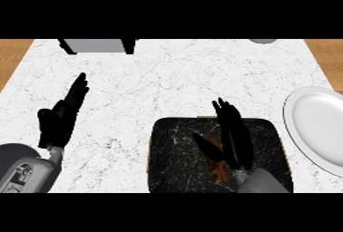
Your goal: Pick the sweet potato from the tray and place it in the plate
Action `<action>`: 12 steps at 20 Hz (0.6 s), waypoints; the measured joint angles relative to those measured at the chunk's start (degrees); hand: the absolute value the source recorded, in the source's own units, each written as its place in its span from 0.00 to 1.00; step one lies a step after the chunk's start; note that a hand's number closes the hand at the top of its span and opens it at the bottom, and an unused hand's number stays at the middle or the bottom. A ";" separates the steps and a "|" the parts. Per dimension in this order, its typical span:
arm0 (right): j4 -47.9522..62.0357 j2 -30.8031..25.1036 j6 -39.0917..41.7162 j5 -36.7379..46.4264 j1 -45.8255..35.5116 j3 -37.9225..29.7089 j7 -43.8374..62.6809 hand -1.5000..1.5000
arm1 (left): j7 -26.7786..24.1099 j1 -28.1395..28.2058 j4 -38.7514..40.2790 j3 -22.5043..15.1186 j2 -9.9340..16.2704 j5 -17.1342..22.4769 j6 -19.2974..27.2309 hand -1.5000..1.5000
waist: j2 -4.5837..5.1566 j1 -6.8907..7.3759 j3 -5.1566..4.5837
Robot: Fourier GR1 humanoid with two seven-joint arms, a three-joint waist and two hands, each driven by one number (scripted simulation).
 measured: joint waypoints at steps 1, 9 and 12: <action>-0.43 0.93 0.65 3.97 -0.63 0.97 3.16 0.00 | -0.09 0.02 0.33 -0.18 -0.34 -0.30 0.22 0.50 | -0.06 -0.17 0.04; -6.80 8.40 23.91 23.31 -2.44 6.74 27.57 0.00 | -0.24 0.02 1.25 0.79 -0.11 -0.14 -0.46 0.50 | -0.49 -0.98 0.17; -9.37 11.23 34.98 24.49 -2.69 7.19 34.10 0.00 | 0.12 -0.54 1.41 0.94 -0.21 -0.12 -0.68 0.50 | -0.27 -0.91 0.26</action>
